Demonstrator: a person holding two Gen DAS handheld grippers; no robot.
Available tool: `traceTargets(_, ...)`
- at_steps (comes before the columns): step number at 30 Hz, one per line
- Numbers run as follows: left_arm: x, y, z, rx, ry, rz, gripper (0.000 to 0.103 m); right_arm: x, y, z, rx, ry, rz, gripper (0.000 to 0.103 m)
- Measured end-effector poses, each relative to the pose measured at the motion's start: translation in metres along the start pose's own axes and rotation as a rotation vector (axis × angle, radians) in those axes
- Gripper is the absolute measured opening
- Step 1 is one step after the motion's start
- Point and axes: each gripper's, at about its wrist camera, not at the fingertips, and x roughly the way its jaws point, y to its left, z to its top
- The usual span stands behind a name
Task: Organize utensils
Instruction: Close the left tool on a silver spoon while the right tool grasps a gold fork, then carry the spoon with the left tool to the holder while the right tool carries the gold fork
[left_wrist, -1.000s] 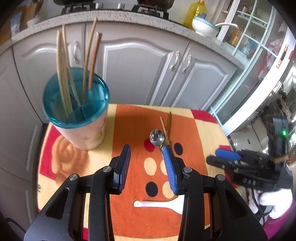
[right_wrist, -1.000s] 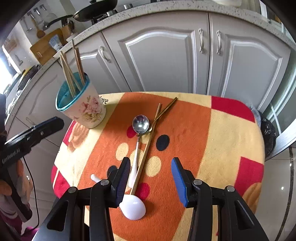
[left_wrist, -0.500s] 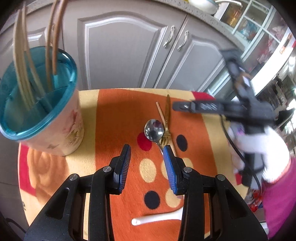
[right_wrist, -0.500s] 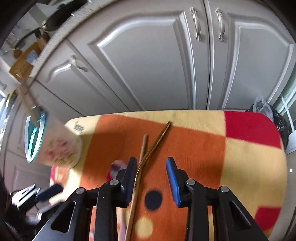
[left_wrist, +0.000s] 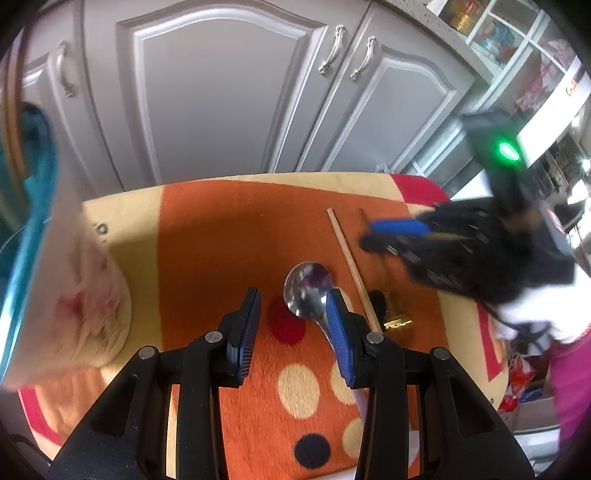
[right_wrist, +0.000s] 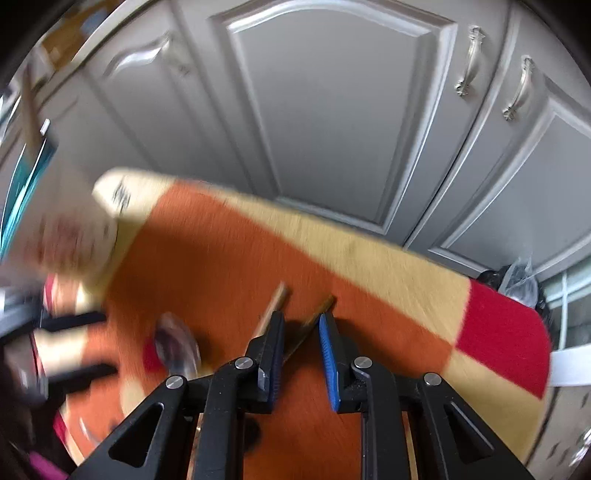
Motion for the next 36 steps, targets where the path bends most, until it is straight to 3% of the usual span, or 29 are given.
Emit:
traceTargets(3, 0.013, 0.002, 0.004, -0.003, 0.027, -0.005, 0.035, -0.007, -0.007, -0.020, -0.029, 0.030, 0.020, 0.018)
traceTargets(9, 0.031, 0.002, 0.011, 0.001, 0.065, -0.028, 0.035, -0.022, -0.034, -0.039, 0.117, -0.003, 0.089, 0.018)
traceTargets(11, 0.034, -0.002, 0.011, 0.010, 0.071, -0.038, 0.030, -0.020, -0.036, -0.040, 0.142, -0.012, 0.098, 0.019)
traceTargets(13, 0.036, -0.004, 0.011, 0.021, 0.070, -0.026, 0.012, -0.016, -0.037, -0.037, 0.147, -0.004, 0.078, 0.019)
traceTargets(15, 0.038, -0.009, 0.011, 0.033, 0.067, -0.024, 0.009, -0.015, -0.035, -0.033, 0.156, -0.017, 0.066, 0.019)
traceTargets(19, 0.023, -0.015, 0.009, 0.043, 0.050, -0.025, 0.001, -0.014, -0.030, -0.028, 0.151, -0.010, 0.052, 0.009)
traceTargets(25, -0.026, -0.009, 0.010, 0.044, -0.032, -0.026, 0.000, -0.042, -0.014, -0.039, 0.107, -0.036, 0.069, 0.007)
traceTargets(30, -0.034, -0.006, 0.004, 0.044, -0.030, -0.010, 0.000, -0.072, -0.005, -0.058, 0.107, -0.075, 0.076, 0.007)
traceTargets(32, -0.026, -0.006, 0.003, 0.051, -0.005, -0.032, 0.003, -0.076, -0.004, -0.065, 0.111, -0.074, 0.072, 0.007)
traceTargets(33, -0.023, -0.008, 0.003, 0.061, 0.006, -0.036, 0.012, -0.077, -0.003, -0.068, 0.113, -0.075, 0.073, 0.007)
traceTargets(34, -0.020, -0.009, 0.002, 0.074, 0.008, -0.027, 0.029, -0.078, -0.002, -0.071, 0.116, -0.074, 0.072, 0.007)
traceTargets(36, -0.014, -0.012, 0.002, 0.082, 0.011, -0.025, 0.037, -0.076, -0.002, -0.075, 0.123, -0.069, 0.077, 0.007)
